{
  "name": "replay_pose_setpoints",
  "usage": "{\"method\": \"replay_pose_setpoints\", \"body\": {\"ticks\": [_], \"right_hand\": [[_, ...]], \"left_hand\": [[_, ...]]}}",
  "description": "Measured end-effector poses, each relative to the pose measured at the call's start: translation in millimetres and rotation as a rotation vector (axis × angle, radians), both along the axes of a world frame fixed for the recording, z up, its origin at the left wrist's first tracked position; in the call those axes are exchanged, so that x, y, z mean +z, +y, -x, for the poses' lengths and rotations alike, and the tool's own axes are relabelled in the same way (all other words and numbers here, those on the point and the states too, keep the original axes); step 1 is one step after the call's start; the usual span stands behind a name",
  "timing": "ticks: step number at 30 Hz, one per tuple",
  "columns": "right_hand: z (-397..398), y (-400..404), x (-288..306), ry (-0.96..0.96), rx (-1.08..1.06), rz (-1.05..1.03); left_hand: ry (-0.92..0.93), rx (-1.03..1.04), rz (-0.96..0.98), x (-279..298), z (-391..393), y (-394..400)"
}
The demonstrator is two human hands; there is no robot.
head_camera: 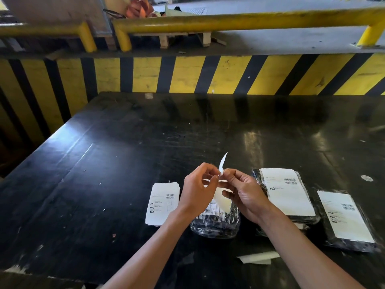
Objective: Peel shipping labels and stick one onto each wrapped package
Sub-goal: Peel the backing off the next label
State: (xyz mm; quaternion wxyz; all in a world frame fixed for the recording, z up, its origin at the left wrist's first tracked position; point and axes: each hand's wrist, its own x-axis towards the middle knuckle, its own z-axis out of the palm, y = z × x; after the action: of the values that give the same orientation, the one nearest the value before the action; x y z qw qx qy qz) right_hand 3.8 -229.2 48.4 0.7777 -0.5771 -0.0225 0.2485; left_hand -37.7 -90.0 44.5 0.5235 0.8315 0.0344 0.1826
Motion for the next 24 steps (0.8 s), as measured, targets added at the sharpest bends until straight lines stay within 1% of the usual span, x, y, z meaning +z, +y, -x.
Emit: {"method": "replay_pose_setpoints", "body": {"ticks": [12,19,24], "right_hand": [[-1,-1,-4,-0.078,-0.066,0.060],[-2,-1,-5,-0.222,-0.095,0.168],[-1,-2,-6,-0.289,-0.107,0.189]], "left_hand": [[0.034,-0.003,0.119,5,2,-5],[0.061,0.017,0.156,1,-2,-6],[0.077,0.018,0.170,-5,-5,-6]]}}
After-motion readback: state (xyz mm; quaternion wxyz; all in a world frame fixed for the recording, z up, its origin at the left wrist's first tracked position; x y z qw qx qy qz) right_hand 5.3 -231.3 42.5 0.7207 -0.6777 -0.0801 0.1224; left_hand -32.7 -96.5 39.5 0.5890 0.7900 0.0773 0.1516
